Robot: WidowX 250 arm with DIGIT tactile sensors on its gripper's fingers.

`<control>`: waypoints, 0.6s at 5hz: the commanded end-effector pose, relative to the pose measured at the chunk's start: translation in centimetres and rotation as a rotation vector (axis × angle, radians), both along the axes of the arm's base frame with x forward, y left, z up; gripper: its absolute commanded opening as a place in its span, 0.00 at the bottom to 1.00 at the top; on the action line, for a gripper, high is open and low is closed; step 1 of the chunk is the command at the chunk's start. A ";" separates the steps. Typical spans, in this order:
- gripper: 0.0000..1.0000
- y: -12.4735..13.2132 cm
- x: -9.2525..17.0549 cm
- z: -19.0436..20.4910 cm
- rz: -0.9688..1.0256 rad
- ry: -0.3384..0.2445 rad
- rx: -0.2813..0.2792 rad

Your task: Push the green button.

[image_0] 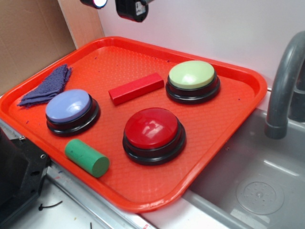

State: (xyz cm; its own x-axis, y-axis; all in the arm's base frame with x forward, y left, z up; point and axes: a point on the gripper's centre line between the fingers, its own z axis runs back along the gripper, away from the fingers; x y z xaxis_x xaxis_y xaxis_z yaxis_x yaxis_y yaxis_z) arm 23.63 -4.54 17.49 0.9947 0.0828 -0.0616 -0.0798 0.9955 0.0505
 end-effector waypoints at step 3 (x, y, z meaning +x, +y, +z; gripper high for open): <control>1.00 0.7 -0.4 3.7 0.062 -0.079 -0.015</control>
State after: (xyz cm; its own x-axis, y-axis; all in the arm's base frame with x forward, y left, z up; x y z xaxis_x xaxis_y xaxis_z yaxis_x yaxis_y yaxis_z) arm 22.30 -3.80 19.07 0.9887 0.1380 -0.0585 -0.1353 0.9897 0.0472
